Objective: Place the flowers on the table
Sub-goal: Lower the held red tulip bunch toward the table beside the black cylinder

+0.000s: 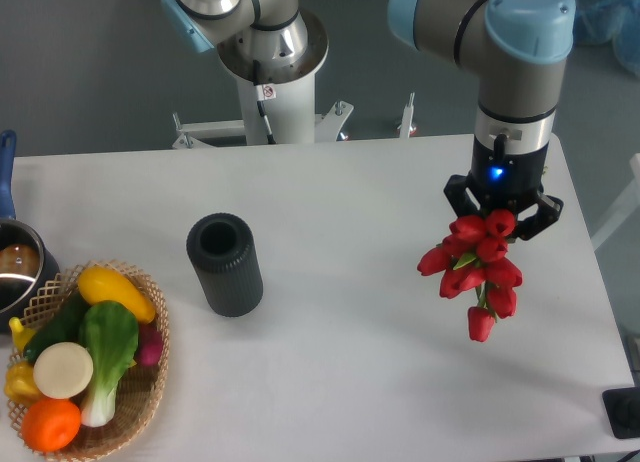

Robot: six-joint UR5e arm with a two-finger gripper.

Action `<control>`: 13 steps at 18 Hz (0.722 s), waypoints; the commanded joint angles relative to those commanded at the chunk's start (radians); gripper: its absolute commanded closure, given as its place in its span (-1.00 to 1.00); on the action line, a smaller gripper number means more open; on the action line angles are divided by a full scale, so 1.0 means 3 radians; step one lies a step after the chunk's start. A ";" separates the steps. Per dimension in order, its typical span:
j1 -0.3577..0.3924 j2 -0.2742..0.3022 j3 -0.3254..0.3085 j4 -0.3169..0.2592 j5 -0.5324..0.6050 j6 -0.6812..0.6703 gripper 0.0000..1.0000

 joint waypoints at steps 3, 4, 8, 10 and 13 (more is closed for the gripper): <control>-0.0005 -0.0010 -0.0077 0.0005 0.0005 -0.0005 0.84; -0.0025 -0.0036 -0.0082 0.0005 0.0005 -0.0005 0.83; -0.0122 -0.0138 -0.0174 0.0010 0.0153 -0.0015 0.81; -0.0179 -0.0174 -0.0230 0.0021 0.0164 -0.0046 0.82; -0.0204 -0.0332 -0.0241 0.0158 0.0169 -0.0051 0.82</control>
